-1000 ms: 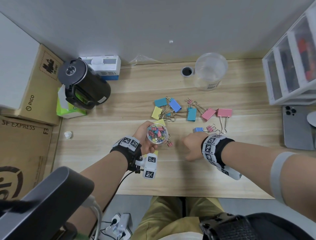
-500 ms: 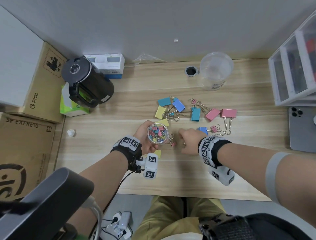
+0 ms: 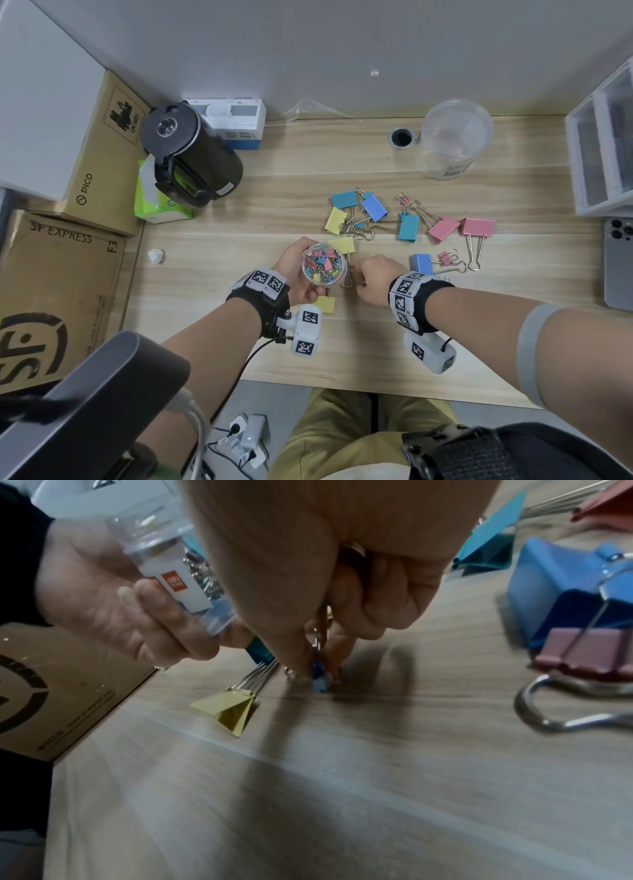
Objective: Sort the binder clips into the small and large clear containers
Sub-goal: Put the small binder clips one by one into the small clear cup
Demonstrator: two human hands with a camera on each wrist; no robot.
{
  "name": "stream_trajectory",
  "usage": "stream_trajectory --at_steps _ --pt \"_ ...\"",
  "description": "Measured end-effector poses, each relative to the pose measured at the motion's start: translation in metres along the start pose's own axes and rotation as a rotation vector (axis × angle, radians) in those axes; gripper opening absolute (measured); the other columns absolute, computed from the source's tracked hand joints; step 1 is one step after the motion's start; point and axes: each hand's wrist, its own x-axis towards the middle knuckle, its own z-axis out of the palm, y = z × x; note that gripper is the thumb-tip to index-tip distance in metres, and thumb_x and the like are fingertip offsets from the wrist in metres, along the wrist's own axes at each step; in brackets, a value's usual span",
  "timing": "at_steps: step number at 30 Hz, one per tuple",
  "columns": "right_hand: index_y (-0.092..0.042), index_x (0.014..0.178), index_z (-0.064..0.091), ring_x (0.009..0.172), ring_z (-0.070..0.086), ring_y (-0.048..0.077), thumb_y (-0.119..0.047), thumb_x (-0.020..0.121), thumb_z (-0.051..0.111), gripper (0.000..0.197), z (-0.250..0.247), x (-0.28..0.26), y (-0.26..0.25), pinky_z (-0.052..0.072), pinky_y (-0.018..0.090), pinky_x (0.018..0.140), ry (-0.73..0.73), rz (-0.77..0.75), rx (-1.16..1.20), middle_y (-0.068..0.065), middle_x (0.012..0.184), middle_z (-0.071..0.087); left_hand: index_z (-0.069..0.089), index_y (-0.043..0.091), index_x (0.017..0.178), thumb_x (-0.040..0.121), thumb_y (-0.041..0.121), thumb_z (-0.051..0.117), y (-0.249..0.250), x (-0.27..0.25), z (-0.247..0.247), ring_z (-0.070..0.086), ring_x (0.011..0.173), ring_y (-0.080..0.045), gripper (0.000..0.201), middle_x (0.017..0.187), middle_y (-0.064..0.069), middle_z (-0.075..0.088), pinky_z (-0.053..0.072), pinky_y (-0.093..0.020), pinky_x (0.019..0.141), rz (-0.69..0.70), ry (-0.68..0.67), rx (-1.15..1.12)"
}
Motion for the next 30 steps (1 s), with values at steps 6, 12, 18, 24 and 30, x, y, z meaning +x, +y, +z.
stream_trajectory --at_steps 6,12,18,24,30 --pt "-0.016 0.082 0.072 0.077 0.058 0.013 -0.026 0.084 0.071 0.01 -0.029 0.0 0.015 0.048 0.027 0.069 0.075 -0.068 0.171 -0.006 0.08 0.063 0.066 0.013 0.093 0.087 0.049 0.041 0.006 0.004 0.004 0.046 0.045 -0.017 0.044 0.099 -0.015 0.064 0.032 -0.02 0.046 -0.009 0.025 0.004" --pt "-0.021 0.069 0.067 0.066 0.053 0.01 -0.027 0.081 0.078 0.016 -0.088 -0.004 0.011 0.046 0.022 0.064 0.323 -0.092 0.606 0.001 0.074 0.066 0.065 0.014 0.088 0.09 0.049 0.038 0.015 0.004 0.019 0.045 0.045 -0.017 0.045 0.082 -0.011 0.07 0.031 -0.018 0.043 0.002 0.029 0.045" --pt "-0.019 0.078 0.072 0.073 0.059 0.012 -0.029 0.078 0.076 0.011 -0.1 -0.024 -0.012 0.05 0.03 0.069 0.147 -0.272 0.312 -0.003 0.078 0.067 0.06 0.014 0.091 0.092 0.044 0.038 0.023 0.01 0.046 0.047 0.045 -0.021 0.038 0.075 -0.009 0.064 0.029 -0.018 0.041 0.033 0.043 0.048" --pt "-0.016 0.096 0.072 0.08 0.058 0.013 -0.021 0.081 0.064 0.017 -0.103 -0.045 -0.012 0.044 0.023 0.069 0.168 -0.307 0.175 -0.009 0.081 0.066 0.059 0.017 0.084 0.093 0.047 0.04 0.025 0.014 0.071 0.055 0.046 -0.019 0.036 0.067 -0.007 0.061 0.027 -0.019 0.046 0.066 0.045 0.01" --pt "-0.02 0.097 0.074 0.082 0.068 0.013 -0.012 0.082 0.061 0.022 -0.117 -0.054 0.021 0.055 0.028 0.079 0.291 -0.267 0.405 -0.005 0.09 0.073 0.066 0.014 0.086 0.092 0.06 0.043 0.025 0.019 0.081 0.046 0.046 -0.018 0.052 0.071 -0.007 0.064 0.029 -0.02 0.046 0.046 0.05 0.028"
